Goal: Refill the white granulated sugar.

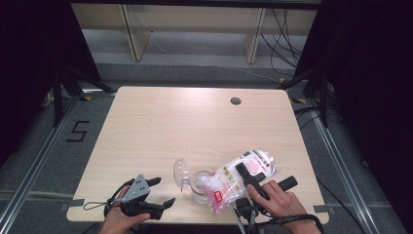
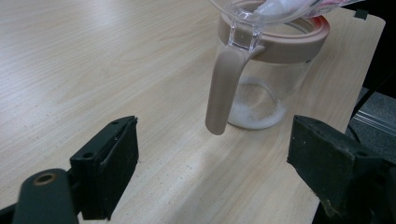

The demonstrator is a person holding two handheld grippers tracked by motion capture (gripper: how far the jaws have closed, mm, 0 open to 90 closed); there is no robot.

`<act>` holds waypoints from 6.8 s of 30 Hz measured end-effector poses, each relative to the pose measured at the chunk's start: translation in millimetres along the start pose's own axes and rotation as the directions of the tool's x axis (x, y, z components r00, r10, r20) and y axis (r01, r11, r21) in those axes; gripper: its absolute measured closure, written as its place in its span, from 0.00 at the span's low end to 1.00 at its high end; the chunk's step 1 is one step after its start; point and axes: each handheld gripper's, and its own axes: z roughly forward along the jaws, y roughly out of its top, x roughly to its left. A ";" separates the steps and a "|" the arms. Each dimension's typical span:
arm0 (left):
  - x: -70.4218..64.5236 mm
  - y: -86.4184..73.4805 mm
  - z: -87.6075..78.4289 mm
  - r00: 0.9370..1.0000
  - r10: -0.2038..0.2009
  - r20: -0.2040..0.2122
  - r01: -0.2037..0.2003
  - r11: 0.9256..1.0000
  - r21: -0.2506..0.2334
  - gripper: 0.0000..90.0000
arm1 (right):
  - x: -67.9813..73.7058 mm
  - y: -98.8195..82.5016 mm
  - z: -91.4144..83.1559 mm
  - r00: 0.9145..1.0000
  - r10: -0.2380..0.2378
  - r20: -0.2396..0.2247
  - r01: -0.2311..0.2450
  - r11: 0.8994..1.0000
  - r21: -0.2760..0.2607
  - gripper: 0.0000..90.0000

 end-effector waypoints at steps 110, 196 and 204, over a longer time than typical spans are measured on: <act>-1.8 -0.6 0.1 1.000 -0.016 -0.008 0.016 1.000 0.001 0.18 | -4.8 -5.2 -7.4 0.999 -0.038 0.017 0.037 0.999 0.034 0.61; -2.0 -0.7 0.4 1.000 -0.019 -0.009 0.019 1.000 -0.003 0.18 | -1.3 -8.4 -2.7 0.999 -0.032 0.000 0.032 0.999 -0.014 0.64; -1.8 -0.6 0.0 1.000 -0.017 -0.009 0.017 1.000 -0.001 0.18 | 0.8 -9.2 -2.6 1.000 -0.007 -0.002 0.007 1.000 -0.012 0.65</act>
